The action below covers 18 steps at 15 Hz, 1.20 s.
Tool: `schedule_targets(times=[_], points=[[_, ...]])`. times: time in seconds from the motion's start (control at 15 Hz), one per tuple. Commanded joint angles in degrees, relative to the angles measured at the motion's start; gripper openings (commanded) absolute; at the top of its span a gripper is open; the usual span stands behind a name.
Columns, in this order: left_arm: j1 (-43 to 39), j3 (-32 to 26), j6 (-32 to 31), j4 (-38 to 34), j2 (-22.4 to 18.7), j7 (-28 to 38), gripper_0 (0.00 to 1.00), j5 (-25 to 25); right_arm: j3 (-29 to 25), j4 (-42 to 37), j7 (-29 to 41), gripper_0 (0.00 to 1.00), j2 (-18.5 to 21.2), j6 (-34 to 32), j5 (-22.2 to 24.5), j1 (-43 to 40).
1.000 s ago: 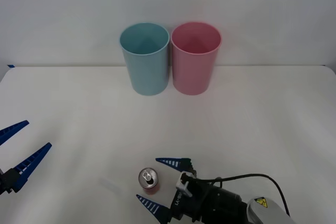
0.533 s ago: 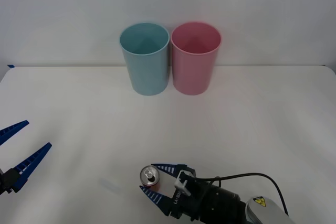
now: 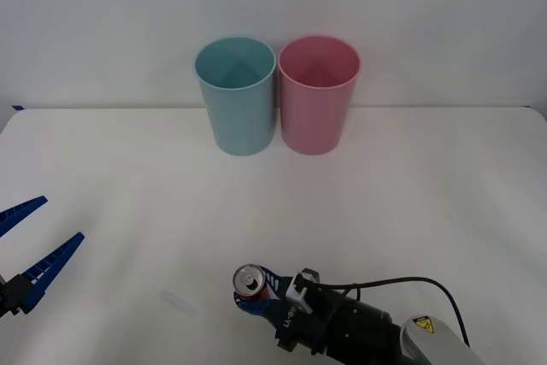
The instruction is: Grasp the object on the table and drop it into the matching bin: aluminum can to the light blue bin, PET bottle to the pink bin.
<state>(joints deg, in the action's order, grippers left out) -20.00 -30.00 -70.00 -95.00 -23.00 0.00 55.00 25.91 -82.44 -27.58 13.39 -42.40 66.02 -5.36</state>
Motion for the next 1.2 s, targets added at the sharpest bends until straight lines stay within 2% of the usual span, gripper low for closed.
schedule_targets(times=[0.07,0.4,0.8,1.2], points=[[0.0,0.0,0.0,0.0,0.0,0.0,1.0,0.0,-0.3,-2.0,1.9,0.0,1.2,-0.3,-1.0,-0.3],[0.0,0.0,0.0,0.0,0.0,0.0,1.0,0.0,-1.4,-14.1,12.3,0.0,6.5,0.7,-1.0,-4.1],[0.0,0.0,0.0,0.0,0.0,0.0,1.0,0.0,-5.0,-26.5,24.3,0.0,10.8,2.6,-0.9,-5.9],[0.0,0.0,0.0,0.0,0.0,0.0,1.0,0.0,-10.3,-37.7,42.0,0.0,11.7,4.9,2.3,-4.4]])
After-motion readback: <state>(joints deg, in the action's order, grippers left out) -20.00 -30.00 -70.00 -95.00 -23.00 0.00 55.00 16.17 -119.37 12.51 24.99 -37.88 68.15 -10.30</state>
